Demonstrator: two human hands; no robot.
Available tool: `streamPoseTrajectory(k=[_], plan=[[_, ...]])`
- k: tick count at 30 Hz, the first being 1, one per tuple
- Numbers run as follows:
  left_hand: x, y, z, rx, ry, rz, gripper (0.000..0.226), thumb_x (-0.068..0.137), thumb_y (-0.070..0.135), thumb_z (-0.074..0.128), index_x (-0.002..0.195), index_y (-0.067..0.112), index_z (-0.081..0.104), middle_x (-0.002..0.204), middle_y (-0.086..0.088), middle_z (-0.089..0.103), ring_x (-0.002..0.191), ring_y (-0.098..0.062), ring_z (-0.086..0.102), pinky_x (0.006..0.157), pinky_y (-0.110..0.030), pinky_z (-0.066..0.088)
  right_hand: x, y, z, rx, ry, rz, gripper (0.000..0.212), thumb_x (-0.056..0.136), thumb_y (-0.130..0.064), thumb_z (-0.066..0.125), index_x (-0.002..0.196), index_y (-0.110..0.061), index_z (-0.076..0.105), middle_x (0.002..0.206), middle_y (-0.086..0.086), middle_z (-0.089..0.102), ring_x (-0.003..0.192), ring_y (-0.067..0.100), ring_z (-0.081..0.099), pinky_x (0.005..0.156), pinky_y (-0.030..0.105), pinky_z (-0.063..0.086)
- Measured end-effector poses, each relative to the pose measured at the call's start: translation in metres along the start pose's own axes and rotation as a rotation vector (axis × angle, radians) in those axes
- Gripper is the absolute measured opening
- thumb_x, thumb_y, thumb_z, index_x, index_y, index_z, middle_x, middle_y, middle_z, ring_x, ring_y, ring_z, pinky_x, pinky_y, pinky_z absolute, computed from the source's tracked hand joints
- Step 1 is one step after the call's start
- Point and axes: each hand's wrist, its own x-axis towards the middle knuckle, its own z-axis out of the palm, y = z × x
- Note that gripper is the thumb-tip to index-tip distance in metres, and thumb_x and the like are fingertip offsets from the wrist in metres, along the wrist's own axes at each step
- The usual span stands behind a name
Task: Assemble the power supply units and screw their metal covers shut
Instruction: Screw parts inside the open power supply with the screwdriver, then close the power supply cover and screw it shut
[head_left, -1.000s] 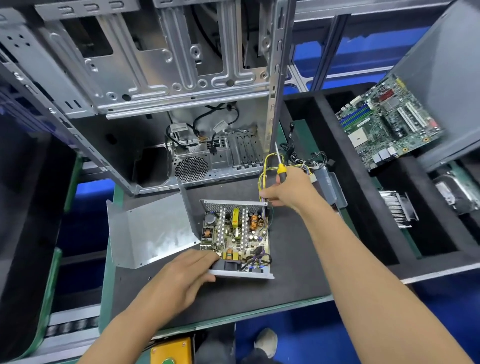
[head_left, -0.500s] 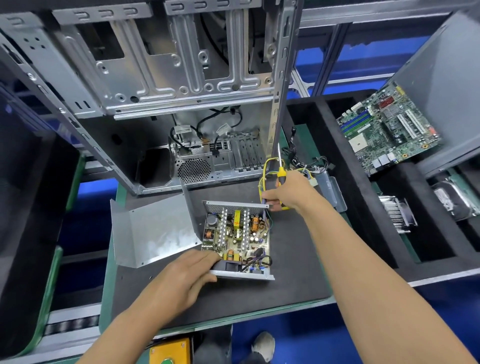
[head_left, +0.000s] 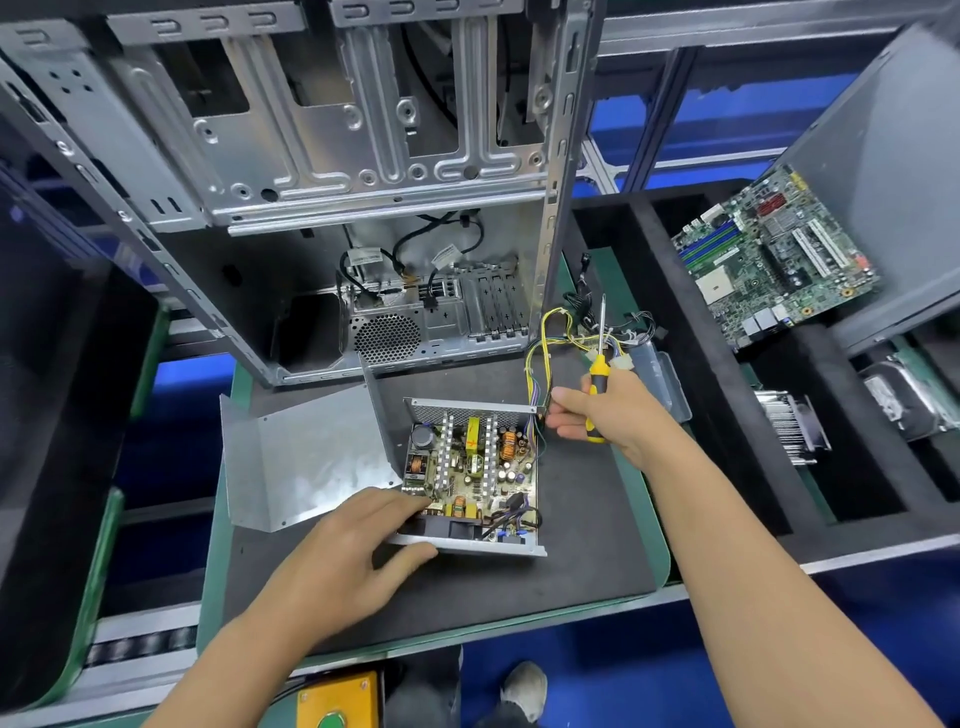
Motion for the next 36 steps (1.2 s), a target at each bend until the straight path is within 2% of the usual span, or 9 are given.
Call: streamPoseTrajectory(k=[6, 9, 12, 16, 18, 21, 28, 32, 36], plan=[[0.001, 0.006, -0.007, 0.013, 0.199, -0.037, 0.054, 0.097, 0.056, 0.045, 0.104, 0.011, 0.074, 0.095, 0.005, 0.071, 0.09, -0.009, 0.061, 0.085, -0.018, 0.045, -0.006, 0.009, -0.006, -0.023, 0.063, 0.036, 0.03, 0.094, -0.021, 0.068, 0.081, -0.017, 0.041, 0.077, 0.012, 0.066, 0.059, 0.021, 0.067, 0.056, 0.031, 0.059], [-0.006, 0.0, -0.019, 0.133, 0.516, -0.177, 0.022, 0.094, 0.029, 0.059, 0.089, 0.012, 0.072, 0.084, 0.005, 0.068, 0.082, -0.01, 0.055, 0.079, -0.017, 0.039, -0.007, 0.024, -0.01, -0.432, 0.206, 0.026, 0.029, 0.097, -0.038, 0.058, 0.094, -0.013, 0.044, 0.089, 0.01, 0.059, 0.076, 0.028, 0.059, 0.069, 0.035, 0.047], [-0.012, -0.025, -0.042, 0.262, 0.721, -0.471, 0.016, 0.09, 0.017, 0.07, 0.104, 0.009, 0.065, 0.096, -0.004, 0.062, 0.09, -0.022, 0.051, 0.082, -0.03, 0.034, -0.012, 0.047, -0.009, -0.725, 0.34, -0.08, 0.024, 0.1, -0.019, 0.048, 0.111, 0.001, 0.05, 0.113, 0.025, 0.053, 0.096, 0.034, 0.045, 0.074, 0.037, 0.032], [-0.009, -0.063, -0.065, -0.056, 0.516, -1.015, 0.057, 0.087, 0.043, 0.069, 0.134, 0.014, 0.052, 0.121, -0.008, 0.061, 0.102, -0.026, 0.06, 0.084, -0.036, 0.044, -0.026, 0.066, 0.002, -1.005, 0.379, -0.092, 0.03, 0.094, -0.031, 0.063, 0.112, -0.008, 0.056, 0.115, 0.021, 0.054, 0.102, 0.04, 0.05, 0.086, 0.046, 0.042], [-0.004, -0.075, -0.066, -0.182, 0.316, -1.111, 0.039, 0.09, 0.04, 0.065, 0.12, 0.015, 0.063, 0.101, -0.003, 0.07, 0.095, -0.027, 0.063, 0.08, -0.037, 0.049, -0.029, 0.068, 0.006, -1.005, 0.388, -0.065, 0.043, 0.091, -0.04, 0.067, 0.119, -0.009, 0.054, 0.122, 0.022, 0.052, 0.112, 0.044, 0.047, 0.093, 0.049, 0.04], [0.001, -0.085, -0.062, -0.139, 0.212, -1.078, 0.019, 0.085, 0.013, 0.053, 0.069, 0.013, 0.044, 0.064, -0.004, 0.041, 0.062, -0.021, 0.033, 0.058, -0.03, 0.029, -0.033, 0.06, 0.015, -0.831, 0.512, -0.171, 0.053, 0.089, -0.044, 0.068, 0.126, -0.009, 0.054, 0.129, 0.025, 0.045, 0.119, 0.045, 0.04, 0.098, 0.053, 0.036], [-0.021, -0.089, -0.069, -0.113, 0.416, -0.899, 0.028, 0.089, 0.007, 0.05, 0.063, 0.013, 0.045, 0.058, 0.0, 0.049, 0.054, -0.018, 0.039, 0.049, -0.029, 0.03, -0.048, 0.023, 0.033, -0.487, 0.422, -0.478, 0.025, 0.094, -0.044, 0.059, 0.113, -0.028, 0.059, 0.121, 0.003, 0.047, 0.119, 0.026, 0.042, 0.102, 0.041, 0.036], [-0.02, -0.066, -0.092, -0.754, 0.445, -0.77, 0.014, 0.089, 0.011, 0.064, 0.093, 0.019, 0.075, 0.093, -0.003, 0.076, 0.078, -0.018, 0.071, 0.063, -0.033, 0.056, -0.068, -0.006, 0.055, -0.309, 0.138, -0.558, 0.023, 0.089, -0.054, 0.061, 0.11, -0.046, 0.056, 0.117, -0.016, 0.054, 0.105, -0.002, 0.053, 0.087, 0.022, 0.043], [0.004, -0.027, -0.099, -1.121, 0.282, -0.686, 0.031, 0.062, 0.018, 0.076, 0.092, 0.016, 0.08, 0.093, -0.007, 0.076, 0.079, -0.021, 0.072, 0.062, -0.036, 0.058, -0.083, -0.021, 0.073, -0.18, -0.235, -0.516, 0.079, 0.064, -0.087, 0.059, 0.131, -0.045, 0.047, 0.132, -0.023, 0.055, 0.121, -0.006, 0.052, 0.088, 0.013, 0.047]])
